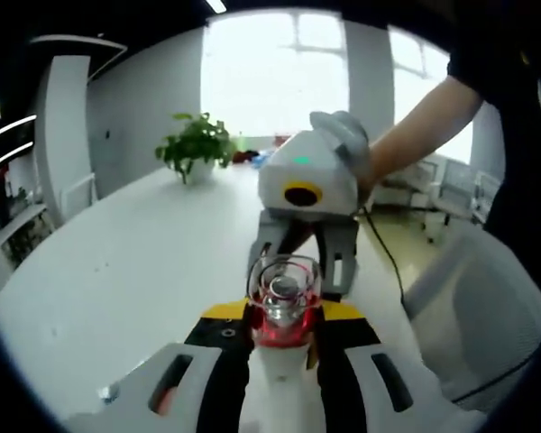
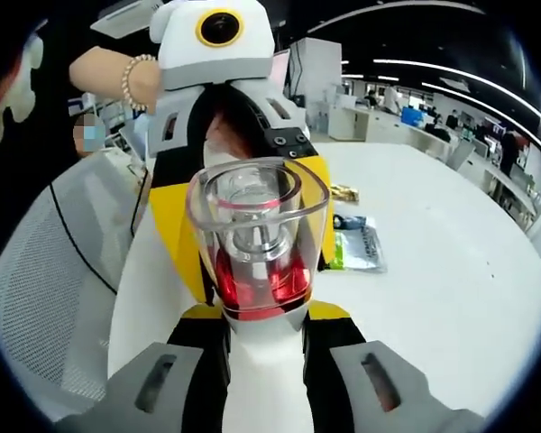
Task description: Arrange the skincare products in the storage area until every visible bottle or jar stands upright without overlapping.
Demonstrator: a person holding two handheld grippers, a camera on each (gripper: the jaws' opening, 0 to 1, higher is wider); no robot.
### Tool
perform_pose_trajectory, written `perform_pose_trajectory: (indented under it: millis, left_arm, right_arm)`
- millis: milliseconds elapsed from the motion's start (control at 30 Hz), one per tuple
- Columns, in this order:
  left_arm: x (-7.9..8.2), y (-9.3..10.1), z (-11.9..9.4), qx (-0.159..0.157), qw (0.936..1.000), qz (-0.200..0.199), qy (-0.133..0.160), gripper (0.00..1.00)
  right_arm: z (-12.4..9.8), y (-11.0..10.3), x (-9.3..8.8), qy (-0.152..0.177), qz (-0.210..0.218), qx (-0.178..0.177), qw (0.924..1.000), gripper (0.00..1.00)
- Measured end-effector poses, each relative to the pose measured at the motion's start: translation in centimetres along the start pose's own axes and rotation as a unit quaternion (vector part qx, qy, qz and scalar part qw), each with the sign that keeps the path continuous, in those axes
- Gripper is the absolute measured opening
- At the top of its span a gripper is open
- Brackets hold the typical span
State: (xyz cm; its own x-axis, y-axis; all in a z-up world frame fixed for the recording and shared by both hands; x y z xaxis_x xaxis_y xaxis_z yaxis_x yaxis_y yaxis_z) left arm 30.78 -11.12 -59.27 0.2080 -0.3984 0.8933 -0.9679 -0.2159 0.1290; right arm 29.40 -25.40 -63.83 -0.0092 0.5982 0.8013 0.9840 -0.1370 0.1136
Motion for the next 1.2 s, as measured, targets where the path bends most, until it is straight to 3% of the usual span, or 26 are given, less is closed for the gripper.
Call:
perform_pose_trajectory:
  millis: [567,867,933,1000,1067,1200]
  left_arm:
    - [0.6,-3.2,1.7,0.009,0.9999,-0.011,0.009,0.28]
    - [0.4,-3.2,1.9,0.008,0.9999,-0.011,0.003,0.28]
    - [0.4,-3.3,1.8,0.007,0.9997,-0.023,-0.001,0.27]
    - [0.4,-3.2,1.9,0.003,0.9996,-0.027,-0.003,0.27]
    - [0.1,-2.9,1.9,-0.003,0.9995,-0.032,-0.008,0.36]
    - [0.0,-2.6,1.6,0.005,0.9991,-0.042,-0.004,0.38]
  right_arm:
    - [0.0,3.8,-1.0,0.017,0.015,-0.017,0.9996,0.30]
    - [0.1,3.7,-0.9,0.013,0.013,-0.009,0.9998,0.30]
    - [0.1,3.6,-0.9,0.012,0.030,-0.011,0.9994,0.31]
    - [0.1,3.7,-1.2,0.000,0.025,-0.027,0.9993,0.36]
    - [0.1,3.6,-1.5,-0.001,0.036,-0.024,0.9990,0.44]
    - [0.1,3.1,-1.7,-0.005,0.036,-0.027,0.9990,0.45]
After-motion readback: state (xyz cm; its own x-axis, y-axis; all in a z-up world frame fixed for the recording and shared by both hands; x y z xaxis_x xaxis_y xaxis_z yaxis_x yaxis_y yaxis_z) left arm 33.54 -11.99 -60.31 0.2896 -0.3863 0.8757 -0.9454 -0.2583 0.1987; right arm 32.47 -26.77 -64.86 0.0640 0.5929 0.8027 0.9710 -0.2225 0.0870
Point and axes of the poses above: the point that each gripper's makers call its tool centre point, and the gripper's own axes: z roughly forward along the fingers, y roughly to its right, x roughly out of its top, the point moved 10 cm from there along -z, roughly backward along the fingers, and after that the axes turned 8 degrees about -z, right-handed, at the moved point
